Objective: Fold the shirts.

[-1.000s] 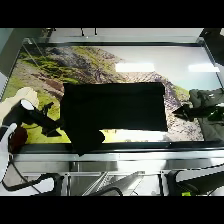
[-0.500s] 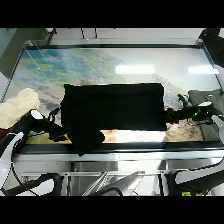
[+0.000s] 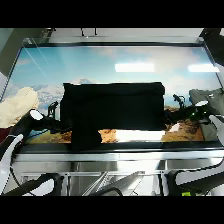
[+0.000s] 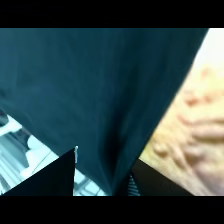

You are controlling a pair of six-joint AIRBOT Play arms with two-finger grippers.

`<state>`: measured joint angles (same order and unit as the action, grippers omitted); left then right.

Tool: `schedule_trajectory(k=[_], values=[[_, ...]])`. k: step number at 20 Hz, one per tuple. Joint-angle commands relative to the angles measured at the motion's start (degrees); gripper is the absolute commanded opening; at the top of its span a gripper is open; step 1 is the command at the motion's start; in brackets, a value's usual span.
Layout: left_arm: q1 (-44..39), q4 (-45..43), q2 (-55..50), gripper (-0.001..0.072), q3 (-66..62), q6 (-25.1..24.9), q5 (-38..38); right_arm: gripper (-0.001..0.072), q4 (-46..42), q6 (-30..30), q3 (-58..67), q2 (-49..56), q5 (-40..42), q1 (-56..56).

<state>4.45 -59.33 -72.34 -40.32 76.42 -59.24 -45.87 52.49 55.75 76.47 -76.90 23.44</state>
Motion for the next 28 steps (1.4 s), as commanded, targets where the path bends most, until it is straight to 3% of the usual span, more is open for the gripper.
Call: schedule_trajectory(k=[1, 5, 6, 7, 9, 12, 16, 22, 25, 28], values=[[2.7, 0.8, 3.2, 0.0015, -0.1, -0.6, -4.0, 0.0358, -0.4, 0.0, 0.1, -0.7, -2.2, 2.8], [4.3, 1.0, 3.5, 0.0015, -0.1, -2.8, -6.6, 0.0356, -0.4, -0.2, -0.1, -1.0, -4.4, 4.2], [3.9, 1.0, 3.5, 0.0014, -0.1, -2.9, -6.5, 0.0302, 0.3, -0.2, -0.3, -1.0, -4.7, 3.8], [3.1, 1.0, 3.5, 0.0015, -0.1, -2.9, -6.2, 0.0161, 1.9, -1.4, -0.9, -1.0, -5.1, 3.4], [1.7, 1.1, 3.5, 0.0015, -0.1, -2.9, -5.7, 0.0027, 6.3, -3.4, -1.7, -1.0, -5.3, 2.4], [2.6, 0.9, 5.3, 0.0014, -1.3, -2.4, -9.7, 0.0024, 8.1, -2.6, -1.6, -2.3, -6.9, 2.3], [6.2, -4.0, 13.8, 0.0014, 1.2, 1.0, -15.3, 0.0023, -6.3, 7.0, -1.7, -7.0, -7.4, 5.3], [14.0, -5.5, 21.2, 0.0014, 0.2, 1.6, -19.8, 0.0024, -8.8, 10.8, -1.6, -11.9, -7.1, 12.0], [13.0, -3.5, 19.9, 0.0014, -5.5, 1.6, -19.1, 0.0024, -0.1, 6.5, -1.6, -12.8, -6.3, 11.7], [7.5, -1.9, 12.5, 0.0014, -14.2, 1.6, -17.1, 0.0024, 11.6, 0.8, -1.0, -12.6, 1.6, 8.0]])
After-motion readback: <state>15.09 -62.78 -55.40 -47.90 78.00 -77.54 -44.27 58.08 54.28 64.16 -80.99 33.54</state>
